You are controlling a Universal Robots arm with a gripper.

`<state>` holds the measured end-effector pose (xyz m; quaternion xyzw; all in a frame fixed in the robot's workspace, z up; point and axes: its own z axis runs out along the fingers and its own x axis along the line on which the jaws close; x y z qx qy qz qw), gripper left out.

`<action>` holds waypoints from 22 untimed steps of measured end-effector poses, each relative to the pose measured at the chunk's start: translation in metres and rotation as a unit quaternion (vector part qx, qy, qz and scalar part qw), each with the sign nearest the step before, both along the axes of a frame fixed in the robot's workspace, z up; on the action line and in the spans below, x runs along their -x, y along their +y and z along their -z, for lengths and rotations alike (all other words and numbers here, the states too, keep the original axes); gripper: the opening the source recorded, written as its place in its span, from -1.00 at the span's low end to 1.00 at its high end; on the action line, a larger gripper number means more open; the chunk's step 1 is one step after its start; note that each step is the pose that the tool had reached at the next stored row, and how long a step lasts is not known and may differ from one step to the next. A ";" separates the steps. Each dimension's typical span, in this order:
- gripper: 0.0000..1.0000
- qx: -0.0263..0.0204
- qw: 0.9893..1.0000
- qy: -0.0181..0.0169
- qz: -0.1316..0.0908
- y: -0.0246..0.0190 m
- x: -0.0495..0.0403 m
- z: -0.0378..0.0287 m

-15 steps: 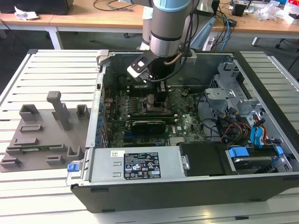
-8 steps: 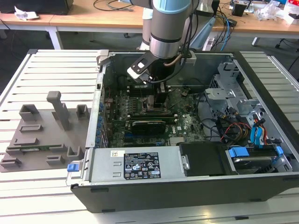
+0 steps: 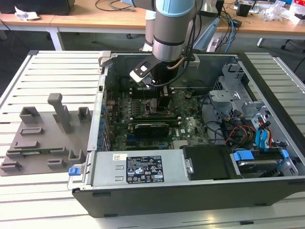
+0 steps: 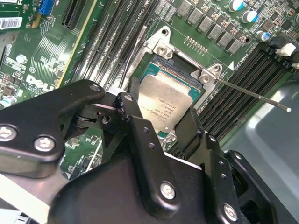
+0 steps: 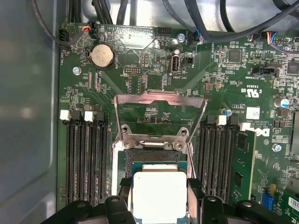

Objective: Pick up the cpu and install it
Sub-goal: 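Place the cpu into insertion slot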

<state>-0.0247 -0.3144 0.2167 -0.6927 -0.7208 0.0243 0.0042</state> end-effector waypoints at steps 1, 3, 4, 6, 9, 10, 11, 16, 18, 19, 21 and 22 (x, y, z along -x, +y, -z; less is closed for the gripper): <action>0.09 0.000 1.000 0.000 0.000 0.0000 0.0000 0.0007; 0.09 0.000 1.000 0.000 0.000 0.0000 0.0000 0.0029; 0.09 0.000 1.000 0.000 0.000 0.0000 0.0000 0.0036; 0.09 0.000 1.000 0.000 0.000 0.0000 0.0000 0.0052; 0.09 0.000 1.000 0.000 0.000 0.0001 0.0000 0.0074; 0.09 0.000 1.000 0.000 0.000 0.0002 0.0000 0.0076; 0.09 0.000 1.000 0.000 0.000 0.0009 0.0001 0.0083; 0.09 0.005 1.000 0.000 0.002 0.0051 0.0000 0.0136; 0.09 0.005 1.000 0.000 0.003 0.0051 0.0000 0.0148; 0.09 0.005 1.000 0.000 0.003 0.0051 0.0000 0.0151; 0.09 0.005 1.000 0.000 0.006 0.0050 0.0000 0.0168; 0.09 0.005 1.000 0.000 0.006 0.0051 -0.0003 0.0180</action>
